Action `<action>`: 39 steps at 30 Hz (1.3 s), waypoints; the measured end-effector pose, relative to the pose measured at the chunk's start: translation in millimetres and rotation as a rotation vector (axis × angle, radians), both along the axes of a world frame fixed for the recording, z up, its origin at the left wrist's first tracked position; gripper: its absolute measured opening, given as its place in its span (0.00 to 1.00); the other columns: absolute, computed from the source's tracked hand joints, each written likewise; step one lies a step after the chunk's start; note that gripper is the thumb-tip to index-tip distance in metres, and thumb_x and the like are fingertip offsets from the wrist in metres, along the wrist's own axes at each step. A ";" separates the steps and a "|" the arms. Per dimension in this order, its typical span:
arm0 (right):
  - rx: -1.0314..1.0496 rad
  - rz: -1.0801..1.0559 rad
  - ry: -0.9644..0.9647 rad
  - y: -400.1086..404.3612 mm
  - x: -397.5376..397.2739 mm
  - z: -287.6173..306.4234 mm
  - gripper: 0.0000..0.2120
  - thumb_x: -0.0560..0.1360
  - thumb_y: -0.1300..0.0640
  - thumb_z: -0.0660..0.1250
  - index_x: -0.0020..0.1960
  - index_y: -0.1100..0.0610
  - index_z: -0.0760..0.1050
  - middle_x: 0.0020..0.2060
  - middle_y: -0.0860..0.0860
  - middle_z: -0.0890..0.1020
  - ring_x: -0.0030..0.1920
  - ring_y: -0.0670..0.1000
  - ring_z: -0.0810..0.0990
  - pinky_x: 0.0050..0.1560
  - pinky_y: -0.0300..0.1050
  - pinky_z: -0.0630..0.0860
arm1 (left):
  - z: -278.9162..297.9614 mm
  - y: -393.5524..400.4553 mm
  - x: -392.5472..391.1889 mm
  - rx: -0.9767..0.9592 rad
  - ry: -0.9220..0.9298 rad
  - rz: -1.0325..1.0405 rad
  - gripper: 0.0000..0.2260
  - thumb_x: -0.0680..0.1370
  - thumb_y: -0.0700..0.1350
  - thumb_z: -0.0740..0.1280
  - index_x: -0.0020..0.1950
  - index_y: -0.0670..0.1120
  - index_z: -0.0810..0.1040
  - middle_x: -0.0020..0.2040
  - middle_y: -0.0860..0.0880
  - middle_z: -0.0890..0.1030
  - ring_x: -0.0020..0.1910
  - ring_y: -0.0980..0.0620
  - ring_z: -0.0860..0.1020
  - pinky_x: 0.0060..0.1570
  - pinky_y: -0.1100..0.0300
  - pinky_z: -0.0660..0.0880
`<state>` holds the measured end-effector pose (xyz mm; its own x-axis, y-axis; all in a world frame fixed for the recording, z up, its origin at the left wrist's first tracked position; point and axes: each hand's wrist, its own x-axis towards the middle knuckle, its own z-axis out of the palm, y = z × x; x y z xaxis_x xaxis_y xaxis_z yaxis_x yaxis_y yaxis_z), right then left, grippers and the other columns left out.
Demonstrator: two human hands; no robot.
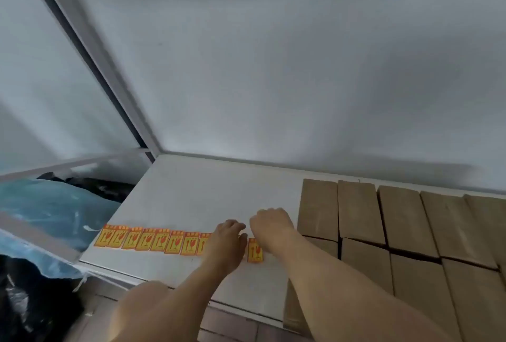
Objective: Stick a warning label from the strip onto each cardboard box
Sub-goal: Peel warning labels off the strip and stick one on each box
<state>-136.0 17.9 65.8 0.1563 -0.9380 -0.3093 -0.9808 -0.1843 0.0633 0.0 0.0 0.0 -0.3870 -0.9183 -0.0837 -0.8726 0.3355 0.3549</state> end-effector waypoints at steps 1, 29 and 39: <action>0.047 -0.019 0.024 -2.0 4.4 -0.4 0.13 0.76 0.63 0.60 0.59 0.57 0.75 0.56 0.55 0.78 0.56 0.57 0.77 0.49 0.48 0.68 | -2.8 -1.5 3.7 0.020 -0.007 -0.010 0.16 0.82 0.49 0.57 0.68 0.49 0.72 0.68 0.51 0.72 0.66 0.51 0.69 0.62 0.58 0.68; 0.045 -0.340 -0.194 3.1 22.9 -51.7 0.11 0.77 0.65 0.57 0.57 0.60 0.73 0.54 0.58 0.78 0.54 0.60 0.79 0.42 0.49 0.71 | -31.7 -11.9 17.2 0.049 -0.023 -0.119 0.16 0.79 0.43 0.62 0.66 0.52 0.74 0.67 0.48 0.69 0.65 0.47 0.66 0.64 0.58 0.64; 0.083 -0.412 -0.216 -2.0 19.4 -48.4 0.14 0.75 0.67 0.57 0.58 0.60 0.73 0.56 0.58 0.78 0.56 0.59 0.78 0.45 0.48 0.72 | -46.2 -9.9 22.1 0.009 0.074 -0.105 0.14 0.80 0.49 0.63 0.65 0.53 0.76 0.66 0.49 0.70 0.67 0.46 0.65 0.66 0.58 0.59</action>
<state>-116.6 15.9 17.3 -0.1551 -0.9088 -0.3874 -0.9623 0.2277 -0.1489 22.1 -9.9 -46.2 -0.4864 -0.8718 -0.0592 -0.8042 0.4201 0.4205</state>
